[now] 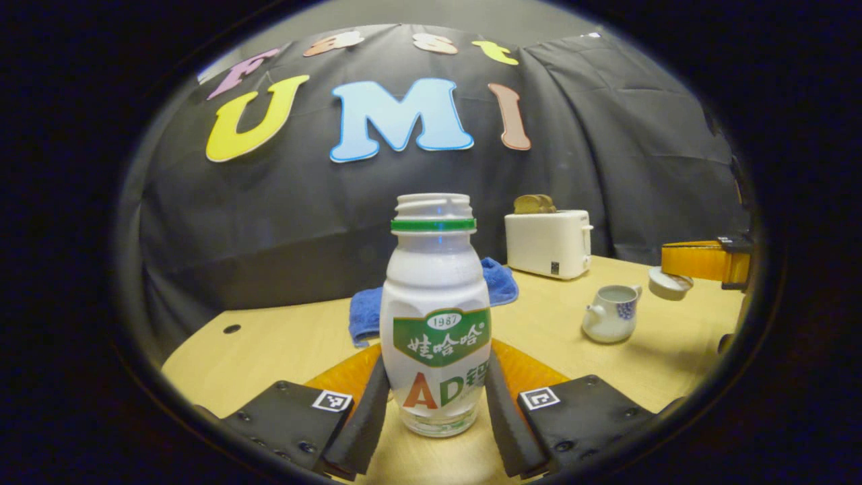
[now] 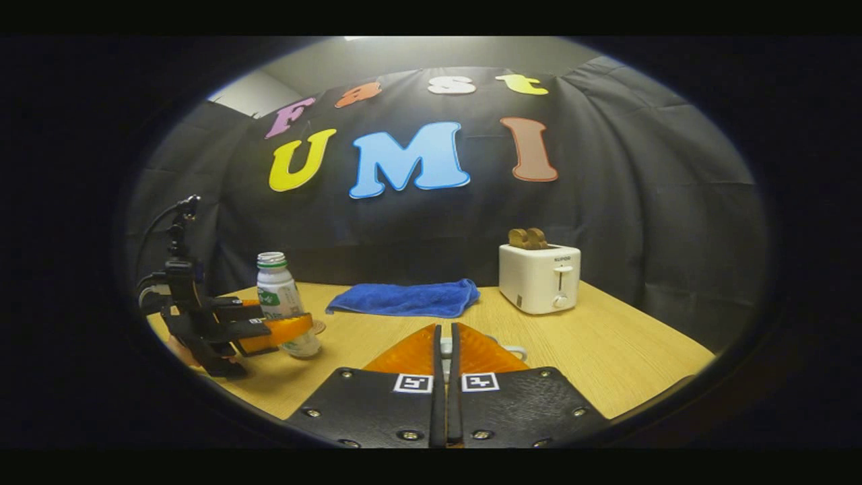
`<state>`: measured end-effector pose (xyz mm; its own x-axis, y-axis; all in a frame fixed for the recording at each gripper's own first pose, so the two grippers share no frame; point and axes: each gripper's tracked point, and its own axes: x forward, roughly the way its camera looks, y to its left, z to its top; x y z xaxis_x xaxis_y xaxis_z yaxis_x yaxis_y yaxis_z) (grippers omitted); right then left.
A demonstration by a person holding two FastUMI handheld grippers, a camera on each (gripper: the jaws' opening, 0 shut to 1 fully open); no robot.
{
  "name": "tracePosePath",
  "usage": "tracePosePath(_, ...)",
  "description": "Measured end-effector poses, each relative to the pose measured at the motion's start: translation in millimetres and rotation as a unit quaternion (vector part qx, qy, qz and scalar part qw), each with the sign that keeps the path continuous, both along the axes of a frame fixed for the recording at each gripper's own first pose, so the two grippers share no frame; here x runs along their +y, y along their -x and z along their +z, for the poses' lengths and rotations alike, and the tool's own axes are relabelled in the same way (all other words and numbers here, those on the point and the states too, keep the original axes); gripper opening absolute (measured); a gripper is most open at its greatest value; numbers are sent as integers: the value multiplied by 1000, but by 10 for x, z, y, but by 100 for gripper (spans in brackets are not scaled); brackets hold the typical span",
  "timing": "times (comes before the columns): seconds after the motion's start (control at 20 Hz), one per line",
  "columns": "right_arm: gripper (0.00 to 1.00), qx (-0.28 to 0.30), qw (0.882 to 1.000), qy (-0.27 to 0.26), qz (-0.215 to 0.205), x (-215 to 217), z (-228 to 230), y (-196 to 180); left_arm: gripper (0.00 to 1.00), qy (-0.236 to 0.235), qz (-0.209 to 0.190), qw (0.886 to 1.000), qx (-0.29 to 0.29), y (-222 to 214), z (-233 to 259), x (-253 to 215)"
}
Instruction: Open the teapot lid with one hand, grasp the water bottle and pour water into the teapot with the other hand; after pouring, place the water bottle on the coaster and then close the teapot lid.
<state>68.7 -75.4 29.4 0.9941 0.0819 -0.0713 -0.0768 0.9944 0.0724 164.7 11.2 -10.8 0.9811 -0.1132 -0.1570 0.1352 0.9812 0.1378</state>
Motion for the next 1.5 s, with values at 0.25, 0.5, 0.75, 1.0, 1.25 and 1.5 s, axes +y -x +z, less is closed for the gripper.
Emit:
tracePosePath(0.25,1,-2,1000,-13,-21,-171,-29,217,81,-73,-7,997,1,-58,24,-108)
tracePosePath(0.5,1,-4,999,-34,-25,-219,-76,504,80,-157,-9,988,13,-135,-1,-192)
tracePosePath(0.75,1,-12,999,-38,-25,-219,-100,791,81,-236,-9,972,19,-233,-95,-339)
tracePosePath(1.0,1,-25,999,-32,-19,-213,-75,976,81,-303,-12,953,25,-287,-140,-506)
tracePosePath(1.25,1,-21,998,-54,-9,-212,-154,1045,81,-360,-19,932,31,-382,-227,-653)
tracePosePath(1.5,1,-30,999,-41,-17,-264,-100,1101,81,-404,-27,914,25,-436,-210,-794)
